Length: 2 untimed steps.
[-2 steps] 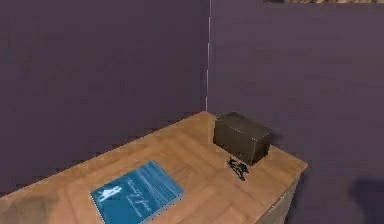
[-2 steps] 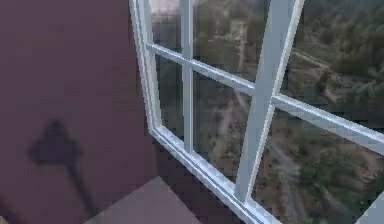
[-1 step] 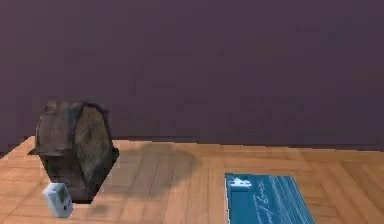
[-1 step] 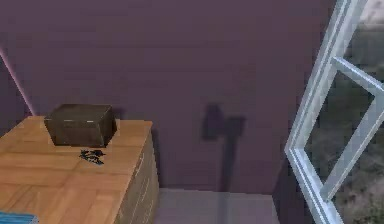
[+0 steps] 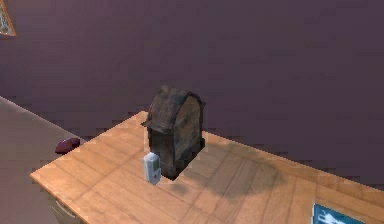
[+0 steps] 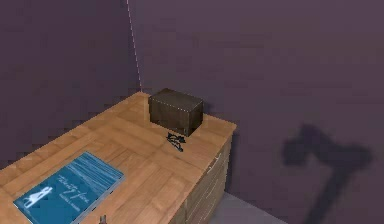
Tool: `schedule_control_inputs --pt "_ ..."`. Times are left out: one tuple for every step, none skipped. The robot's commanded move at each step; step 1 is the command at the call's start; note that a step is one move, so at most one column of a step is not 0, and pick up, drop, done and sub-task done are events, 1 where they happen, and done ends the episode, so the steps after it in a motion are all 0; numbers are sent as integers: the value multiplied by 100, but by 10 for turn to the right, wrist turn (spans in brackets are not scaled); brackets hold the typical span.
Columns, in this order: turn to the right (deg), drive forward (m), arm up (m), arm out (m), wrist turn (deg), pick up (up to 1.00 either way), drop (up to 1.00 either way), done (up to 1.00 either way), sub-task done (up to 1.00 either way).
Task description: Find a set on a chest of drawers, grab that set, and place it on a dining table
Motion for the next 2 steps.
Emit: schedule_control_inputs --pt "0 0 50 0 0 0 0 0 0" --pt "0 0 32 0 0 0 0 0 0"
